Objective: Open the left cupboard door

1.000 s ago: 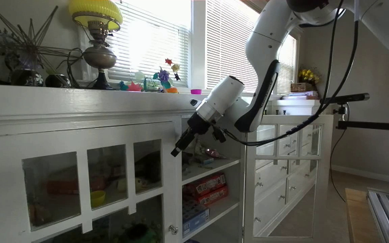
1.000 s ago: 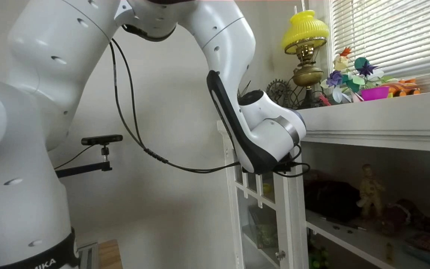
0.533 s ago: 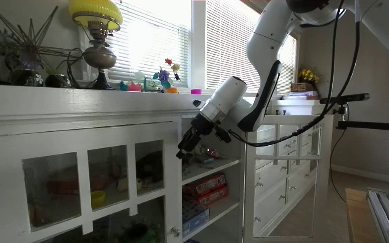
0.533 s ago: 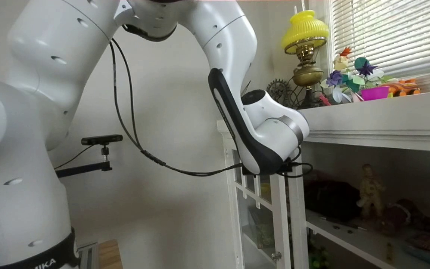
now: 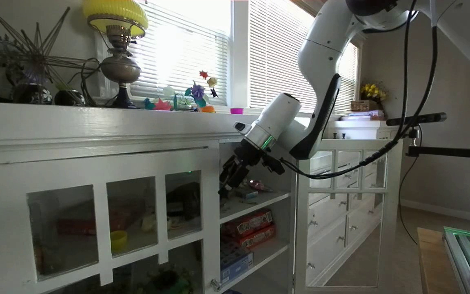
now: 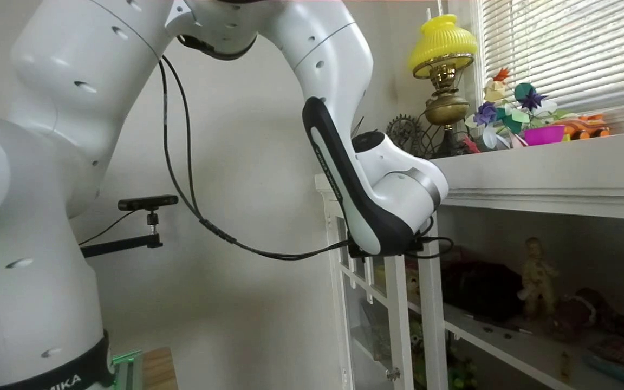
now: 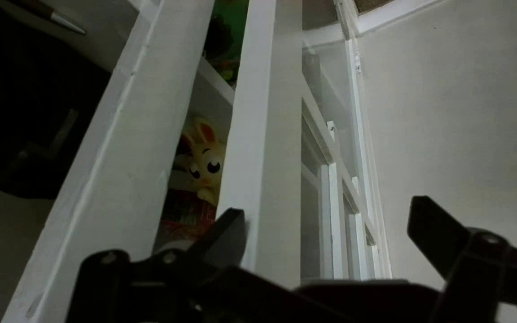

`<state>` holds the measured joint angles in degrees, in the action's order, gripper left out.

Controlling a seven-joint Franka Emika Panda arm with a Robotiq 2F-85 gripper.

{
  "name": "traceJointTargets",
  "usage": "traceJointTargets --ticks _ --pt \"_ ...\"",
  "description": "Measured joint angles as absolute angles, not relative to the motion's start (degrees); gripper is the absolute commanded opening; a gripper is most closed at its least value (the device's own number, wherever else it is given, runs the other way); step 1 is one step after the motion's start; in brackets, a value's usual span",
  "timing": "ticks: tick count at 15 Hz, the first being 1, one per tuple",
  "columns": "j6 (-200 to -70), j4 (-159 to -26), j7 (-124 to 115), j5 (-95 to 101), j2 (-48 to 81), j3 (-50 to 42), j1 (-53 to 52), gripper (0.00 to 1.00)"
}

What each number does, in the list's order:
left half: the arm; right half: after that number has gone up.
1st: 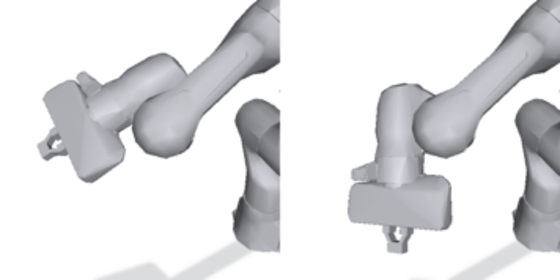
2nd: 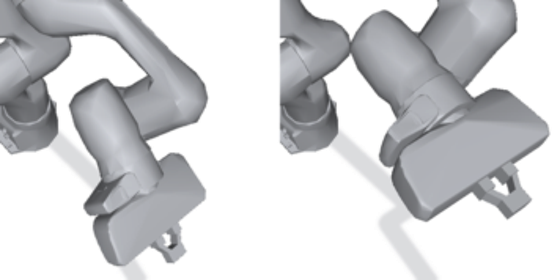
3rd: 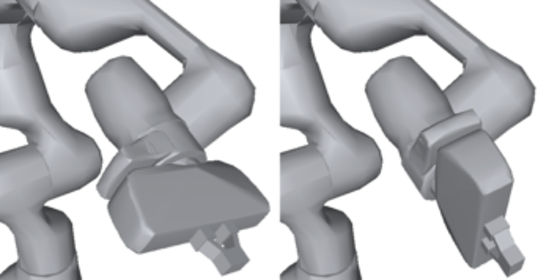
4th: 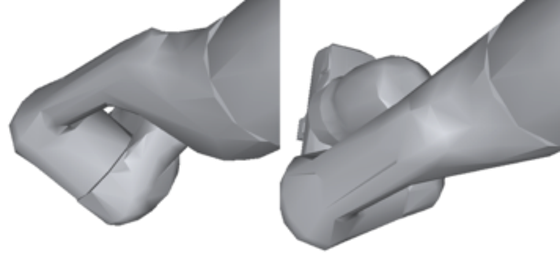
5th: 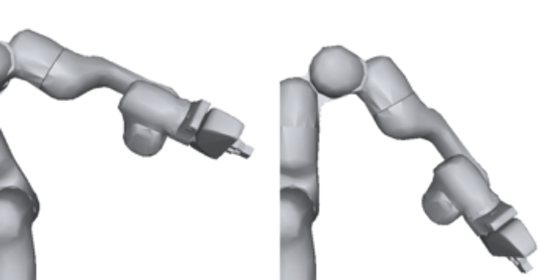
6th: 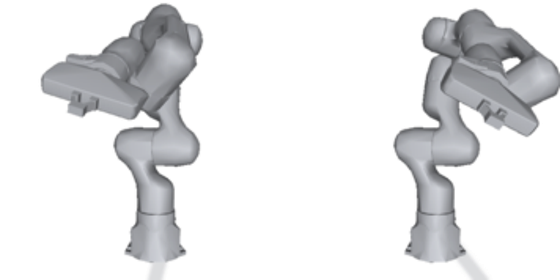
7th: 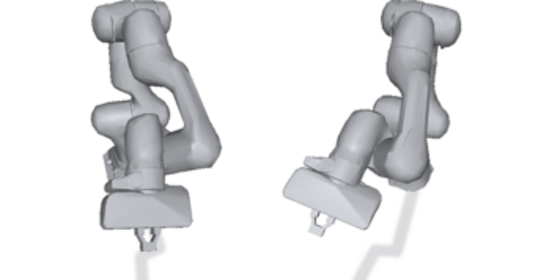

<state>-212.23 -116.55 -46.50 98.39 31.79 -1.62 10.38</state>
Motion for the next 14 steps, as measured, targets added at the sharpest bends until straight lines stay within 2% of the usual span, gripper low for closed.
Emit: traceJointTargets --ticks 14 --pt "-214.0 -125.6 -35.3 100.5 28.2 -1.3 10.3 1.00"
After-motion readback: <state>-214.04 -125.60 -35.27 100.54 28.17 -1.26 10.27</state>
